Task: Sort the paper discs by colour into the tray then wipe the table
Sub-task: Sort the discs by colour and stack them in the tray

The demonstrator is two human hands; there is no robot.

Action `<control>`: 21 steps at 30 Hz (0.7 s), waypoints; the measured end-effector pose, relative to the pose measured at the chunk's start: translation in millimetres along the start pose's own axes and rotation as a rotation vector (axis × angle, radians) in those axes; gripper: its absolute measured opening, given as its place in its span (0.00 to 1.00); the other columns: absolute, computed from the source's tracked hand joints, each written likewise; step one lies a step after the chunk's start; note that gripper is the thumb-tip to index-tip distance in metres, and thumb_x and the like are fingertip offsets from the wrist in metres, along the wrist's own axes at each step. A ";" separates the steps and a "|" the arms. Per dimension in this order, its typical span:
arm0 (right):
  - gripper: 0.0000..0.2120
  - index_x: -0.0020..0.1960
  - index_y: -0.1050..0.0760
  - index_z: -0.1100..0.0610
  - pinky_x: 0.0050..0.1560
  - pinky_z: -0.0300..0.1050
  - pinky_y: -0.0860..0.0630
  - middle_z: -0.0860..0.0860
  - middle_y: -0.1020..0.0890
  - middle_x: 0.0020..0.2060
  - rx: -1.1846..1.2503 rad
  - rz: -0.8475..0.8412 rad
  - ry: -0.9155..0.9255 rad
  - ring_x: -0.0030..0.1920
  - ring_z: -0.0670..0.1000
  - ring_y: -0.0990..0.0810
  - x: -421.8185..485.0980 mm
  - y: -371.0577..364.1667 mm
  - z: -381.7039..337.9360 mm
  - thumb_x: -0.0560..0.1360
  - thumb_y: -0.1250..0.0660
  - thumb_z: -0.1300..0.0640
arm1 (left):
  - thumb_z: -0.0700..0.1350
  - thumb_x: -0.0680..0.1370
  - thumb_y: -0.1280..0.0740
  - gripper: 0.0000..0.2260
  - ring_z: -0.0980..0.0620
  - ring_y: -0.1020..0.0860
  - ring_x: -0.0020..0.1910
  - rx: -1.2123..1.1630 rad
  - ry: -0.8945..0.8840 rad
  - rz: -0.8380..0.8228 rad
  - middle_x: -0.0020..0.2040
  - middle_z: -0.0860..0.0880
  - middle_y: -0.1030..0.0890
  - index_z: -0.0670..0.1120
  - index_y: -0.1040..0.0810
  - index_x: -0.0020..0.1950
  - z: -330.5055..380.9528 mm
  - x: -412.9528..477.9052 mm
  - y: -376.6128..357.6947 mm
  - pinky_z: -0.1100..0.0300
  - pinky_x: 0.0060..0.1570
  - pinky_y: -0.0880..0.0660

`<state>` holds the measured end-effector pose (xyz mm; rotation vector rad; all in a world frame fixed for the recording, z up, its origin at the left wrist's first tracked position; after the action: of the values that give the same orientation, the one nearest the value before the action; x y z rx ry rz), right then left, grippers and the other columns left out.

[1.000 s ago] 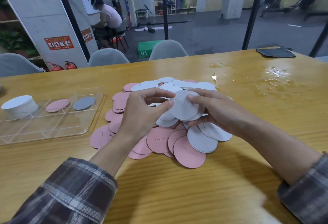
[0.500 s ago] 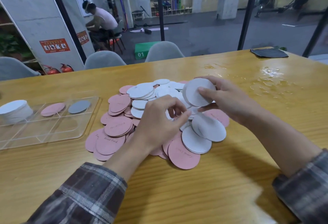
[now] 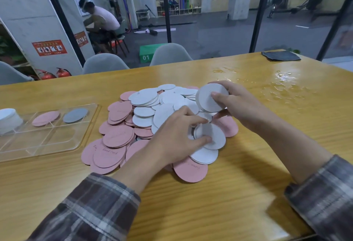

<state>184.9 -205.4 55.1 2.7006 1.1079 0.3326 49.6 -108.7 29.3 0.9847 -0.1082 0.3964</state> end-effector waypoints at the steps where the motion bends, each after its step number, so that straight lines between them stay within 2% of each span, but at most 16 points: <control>1: 0.11 0.64 0.22 0.51 0.38 0.44 0.18 0.53 0.20 0.57 0.001 -0.003 0.000 0.49 0.51 0.18 0.2 -0.7 0.6 0.84 0.38 0.59 | 0.53 0.74 0.22 0.19 0.64 0.26 0.50 -0.017 0.004 0.013 0.51 0.56 0.26 0.56 0.17 0.64 -3.3 -1.6 3.8 0.70 0.51 0.32; 3: 0.11 0.64 0.22 0.51 0.37 0.41 0.20 0.53 0.19 0.56 -0.002 -0.012 -0.008 0.48 0.50 0.17 -0.2 -3.0 2.2 0.84 0.38 0.58 | 0.52 0.73 0.21 0.18 0.64 0.24 0.47 -0.034 0.019 0.042 0.50 0.56 0.24 0.56 0.16 0.62 -8.9 -4.0 11.4 0.75 0.47 0.33; 5: 0.12 0.66 0.23 0.51 0.37 0.39 0.21 0.52 0.19 0.56 -0.001 -0.026 -0.019 0.46 0.48 0.17 -1.5 -6.3 2.9 0.84 0.38 0.58 | 0.49 0.73 0.20 0.15 0.60 0.22 0.45 -0.098 0.073 0.078 0.48 0.55 0.20 0.56 0.15 0.58 -15.0 -5.5 19.3 0.75 0.44 0.31; 7: 0.13 0.67 0.24 0.51 0.38 0.40 0.20 0.51 0.20 0.56 0.008 -0.030 -0.032 0.46 0.48 0.17 -2.1 -8.9 3.7 0.84 0.38 0.58 | 0.44 0.73 0.21 0.11 0.56 0.19 0.40 -0.243 0.134 0.115 0.45 0.54 0.17 0.54 0.15 0.53 -20.2 -5.8 26.7 0.72 0.39 0.28; 10: 0.13 0.67 0.23 0.52 0.42 0.45 0.16 0.53 0.19 0.57 0.074 -0.052 -0.071 0.50 0.51 0.16 -3.0 -14.7 5.4 0.84 0.38 0.59 | 0.39 0.76 0.23 0.07 0.53 0.18 0.39 -0.464 0.169 0.152 0.42 0.51 0.16 0.51 0.14 0.50 -23.6 -4.9 35.8 0.60 0.36 0.21; 12: 0.13 0.67 0.22 0.53 0.45 0.48 0.15 0.55 0.18 0.58 0.132 -0.086 -0.099 0.54 0.54 0.17 -3.8 -21.0 6.5 0.84 0.39 0.60 | 0.39 0.77 0.24 0.06 0.53 0.18 0.39 -0.571 0.174 0.194 0.43 0.49 0.15 0.49 0.14 0.51 -25.4 -5.2 41.7 0.58 0.41 0.18; 16: 0.13 0.63 0.20 0.55 0.39 0.47 0.17 0.56 0.18 0.57 0.249 -0.124 -0.136 0.50 0.53 0.17 -6.8 -31.2 3.6 0.86 0.42 0.58 | 0.39 0.76 0.23 0.06 0.53 0.17 0.39 -0.685 0.194 0.309 0.43 0.48 0.15 0.46 0.14 0.51 -29.6 -6.5 45.7 0.54 0.50 0.16; 18: 0.15 0.61 0.19 0.56 0.37 0.48 0.19 0.57 0.15 0.54 0.331 -0.170 -0.165 0.46 0.55 0.15 -8.1 -37.4 2.7 0.86 0.43 0.53 | 0.38 0.75 0.23 0.06 0.53 0.16 0.38 -0.692 0.211 0.365 0.40 0.49 0.15 0.45 0.15 0.50 -31.1 -7.3 46.5 0.56 0.49 0.16; 21: 0.15 0.62 0.20 0.56 0.38 0.48 0.20 0.58 0.14 0.54 0.319 -0.237 -0.174 0.48 0.57 0.14 -9.6 -43.1 4.7 0.85 0.41 0.50 | 0.39 0.75 0.22 0.07 0.49 0.14 0.39 -0.648 0.203 0.413 0.39 0.49 0.15 0.46 0.15 0.50 -30.1 -7.4 48.9 0.53 0.49 0.15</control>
<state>151.0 -182.6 37.7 2.7481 1.5168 -0.1267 21.8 -62.0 49.1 0.2719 -0.2399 0.7785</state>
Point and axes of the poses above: each hand's wrist, its own x-axis towards the middle knuckle, its own y-axis out of the back of the hand, z = x × y, the point moved 7 cm from there along x, towards the middle knuckle
